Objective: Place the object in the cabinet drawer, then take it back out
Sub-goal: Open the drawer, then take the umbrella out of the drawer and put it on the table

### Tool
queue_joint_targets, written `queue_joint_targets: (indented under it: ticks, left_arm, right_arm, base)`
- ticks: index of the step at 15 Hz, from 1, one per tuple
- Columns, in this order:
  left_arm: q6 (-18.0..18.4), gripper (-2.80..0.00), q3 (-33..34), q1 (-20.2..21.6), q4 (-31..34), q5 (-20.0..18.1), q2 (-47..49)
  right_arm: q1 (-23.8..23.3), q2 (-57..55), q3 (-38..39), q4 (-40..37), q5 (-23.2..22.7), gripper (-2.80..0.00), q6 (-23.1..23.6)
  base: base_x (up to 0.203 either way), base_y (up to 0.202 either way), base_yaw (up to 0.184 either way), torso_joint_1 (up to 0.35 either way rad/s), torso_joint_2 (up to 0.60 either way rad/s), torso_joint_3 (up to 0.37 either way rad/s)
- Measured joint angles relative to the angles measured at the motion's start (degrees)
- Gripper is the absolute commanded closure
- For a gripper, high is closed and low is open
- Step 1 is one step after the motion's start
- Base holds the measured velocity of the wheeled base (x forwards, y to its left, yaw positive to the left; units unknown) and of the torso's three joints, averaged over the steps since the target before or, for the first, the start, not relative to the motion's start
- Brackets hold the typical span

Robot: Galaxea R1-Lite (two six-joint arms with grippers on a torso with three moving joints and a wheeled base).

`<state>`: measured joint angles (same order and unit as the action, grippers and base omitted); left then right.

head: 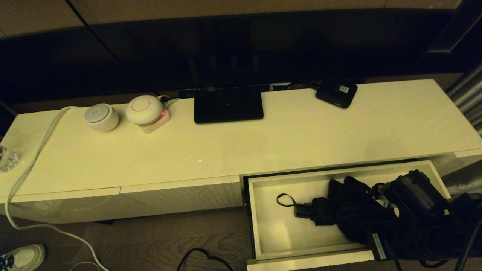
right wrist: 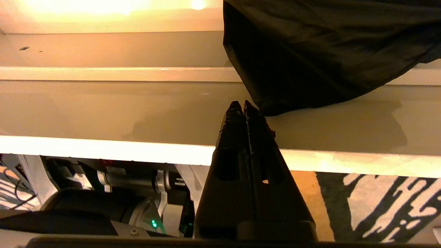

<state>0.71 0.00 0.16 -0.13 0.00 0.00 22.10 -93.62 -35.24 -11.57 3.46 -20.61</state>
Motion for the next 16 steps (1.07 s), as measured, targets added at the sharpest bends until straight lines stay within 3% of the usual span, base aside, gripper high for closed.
queue_joint_targets:
  ticks: [9, 16]
  left_arm:
    - [-0.02, 0.0, 0.0, 0.0, 0.02, 0.0, 0.0]
    - [-0.03, 0.0, 0.0, 0.0, -0.02, 0.0, 0.0]
  right_arm:
    - [-0.47, 1.41, 0.79, 10.21, 1.19, 0.0, 1.37]
    - [-1.0, 6.22, -1.82, 11.27, 5.07, 0.0, 21.47]
  base:
    - [0.0, 0.0, 0.0, 0.0, 0.0, 0.0]
    - [0.0, 0.0, 0.0, 0.0, 0.0, 0.0]
